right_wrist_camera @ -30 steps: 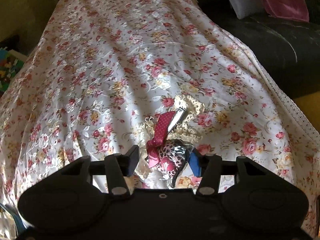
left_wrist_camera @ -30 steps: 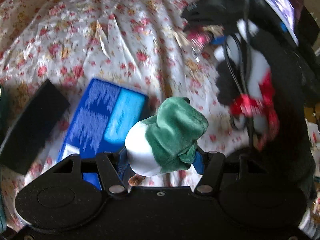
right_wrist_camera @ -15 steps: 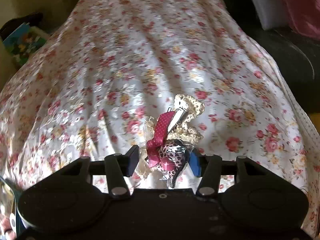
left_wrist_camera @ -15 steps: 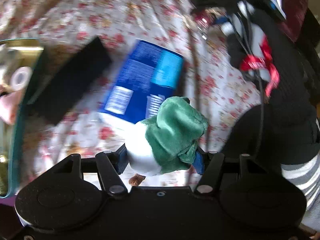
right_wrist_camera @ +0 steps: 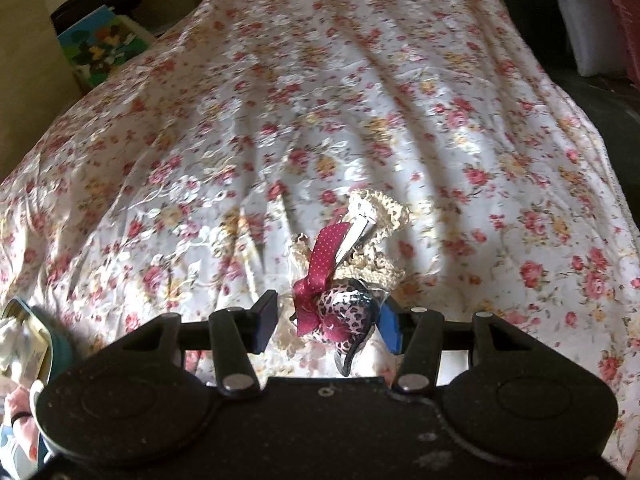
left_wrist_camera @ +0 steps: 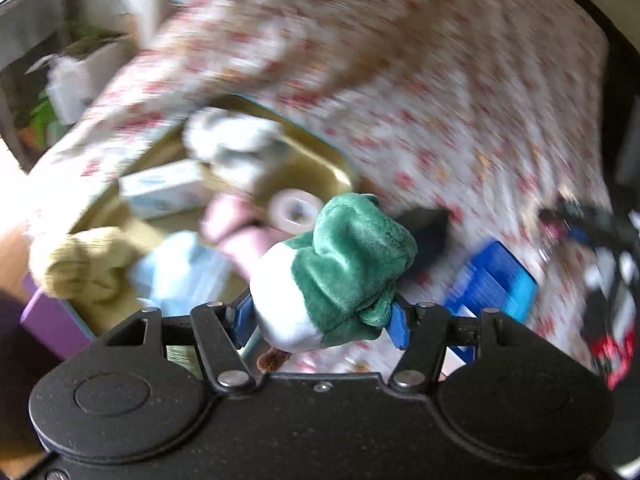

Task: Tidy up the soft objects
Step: 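Lift the green plush with the left gripper while the right carries the lace pouch toward the tray, then open both grippers to drop the plush and lace pouch into the tray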

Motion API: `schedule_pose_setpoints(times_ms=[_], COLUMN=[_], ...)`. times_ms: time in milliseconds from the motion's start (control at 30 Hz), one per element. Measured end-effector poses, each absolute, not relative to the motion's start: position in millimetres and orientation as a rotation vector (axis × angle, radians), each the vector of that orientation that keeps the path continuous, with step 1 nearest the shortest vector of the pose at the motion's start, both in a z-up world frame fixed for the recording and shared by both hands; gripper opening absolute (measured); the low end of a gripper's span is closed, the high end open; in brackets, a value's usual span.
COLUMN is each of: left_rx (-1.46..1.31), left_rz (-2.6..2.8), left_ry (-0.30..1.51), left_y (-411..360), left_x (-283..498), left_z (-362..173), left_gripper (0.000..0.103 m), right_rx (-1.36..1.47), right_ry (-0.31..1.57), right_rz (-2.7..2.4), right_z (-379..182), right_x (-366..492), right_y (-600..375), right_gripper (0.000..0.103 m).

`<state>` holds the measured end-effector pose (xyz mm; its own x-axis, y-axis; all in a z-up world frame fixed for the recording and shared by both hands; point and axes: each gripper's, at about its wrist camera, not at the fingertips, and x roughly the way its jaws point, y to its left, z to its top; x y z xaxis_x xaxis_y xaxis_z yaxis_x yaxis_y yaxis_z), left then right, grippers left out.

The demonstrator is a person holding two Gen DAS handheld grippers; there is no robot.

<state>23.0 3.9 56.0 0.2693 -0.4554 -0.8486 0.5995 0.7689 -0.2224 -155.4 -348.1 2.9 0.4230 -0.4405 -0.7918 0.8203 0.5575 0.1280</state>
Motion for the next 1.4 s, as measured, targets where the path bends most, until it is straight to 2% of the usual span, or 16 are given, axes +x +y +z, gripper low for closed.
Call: schedule_pose_setpoints(times_ms=[367, 567, 633, 800, 1267, 1400], left_rx=[0.101, 0.085, 0.070, 0.044, 0.025, 0.011], left_rz=[-0.455, -0.396, -0.395, -0.350, -0.203, -0.193], left_ry=[1.075, 1.084, 1.081, 1.072, 1.085, 1.083], left_y=[26.9, 33.8, 36.0, 39.9, 57.1, 60.5], left_x=[72.4, 81.1, 80.7, 82.2, 88.4, 87.9], left_z=[47.6, 46.8, 49.4, 53.5, 51.5, 53.4], left_gripper=[0.061, 0.066, 0.073, 0.076, 0.077, 0.077], right_rx=[0.496, 0.438, 0.426, 0.403, 0.347, 0.309], right_ry=[0.790, 0.764, 0.763, 0.774, 0.846, 0.831], right_rz=[-0.732, -0.625, -0.585, -0.459, -0.183, -0.155], right_z=[5.7, 21.2, 26.8, 38.8, 54.3, 61.5], right_x=[-139.6, -124.2, -116.0, -91.4, 10.3, 23.9], right_y=[-325.0, -297.6, -287.7, -254.6, -151.1, -132.0], right_gripper=[0.052, 0.052, 0.052, 0.052, 0.052, 0.056])
